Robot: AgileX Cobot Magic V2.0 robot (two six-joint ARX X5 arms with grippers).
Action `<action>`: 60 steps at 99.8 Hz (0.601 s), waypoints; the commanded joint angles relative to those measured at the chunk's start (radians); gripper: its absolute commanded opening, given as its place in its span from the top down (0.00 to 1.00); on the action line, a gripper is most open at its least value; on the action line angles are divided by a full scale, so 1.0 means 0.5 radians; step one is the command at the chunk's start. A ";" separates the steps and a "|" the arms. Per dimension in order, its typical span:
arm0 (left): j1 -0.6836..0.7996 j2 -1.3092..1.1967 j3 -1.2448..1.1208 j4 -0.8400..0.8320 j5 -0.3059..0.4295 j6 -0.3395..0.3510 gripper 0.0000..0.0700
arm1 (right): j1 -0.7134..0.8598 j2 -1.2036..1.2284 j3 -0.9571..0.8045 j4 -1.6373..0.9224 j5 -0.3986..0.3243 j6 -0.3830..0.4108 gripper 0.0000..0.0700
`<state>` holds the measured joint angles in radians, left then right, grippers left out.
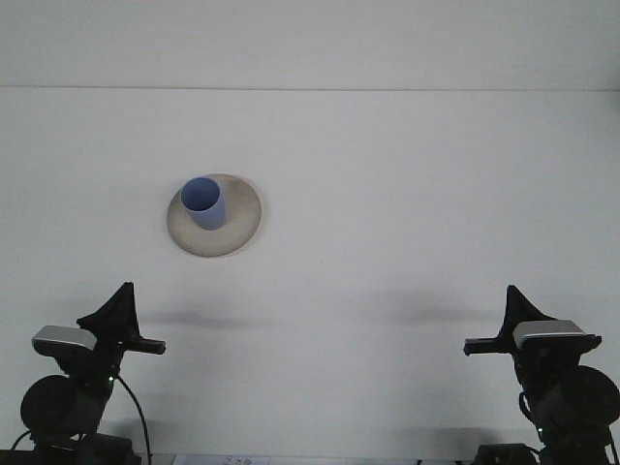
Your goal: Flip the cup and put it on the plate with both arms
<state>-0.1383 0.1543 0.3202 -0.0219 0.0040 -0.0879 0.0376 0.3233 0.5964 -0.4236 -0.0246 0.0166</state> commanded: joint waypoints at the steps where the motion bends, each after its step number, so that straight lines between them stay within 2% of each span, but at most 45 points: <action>1: 0.016 -0.066 -0.114 0.101 0.124 0.092 0.98 | 0.001 0.010 0.016 0.024 -0.002 0.027 1.00; 12: 0.060 -0.208 -0.318 0.153 0.275 0.145 0.98 | 0.001 0.010 0.016 0.024 -0.002 0.027 1.00; 24: 0.111 -0.301 -0.474 0.173 0.275 0.119 0.98 | 0.001 0.010 0.016 0.024 -0.002 0.027 1.00; 38: 0.153 -0.303 -0.615 0.351 0.275 0.084 0.98 | 0.001 0.009 0.016 0.025 -0.002 0.027 1.00; 60: 0.159 -0.303 -0.613 0.376 0.271 0.082 0.98 | 0.001 0.009 0.016 0.024 -0.002 0.027 1.00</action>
<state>-0.0608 0.0044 0.0334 0.1482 0.1364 -0.0429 0.0376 0.3233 0.5964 -0.4229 -0.0246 0.0166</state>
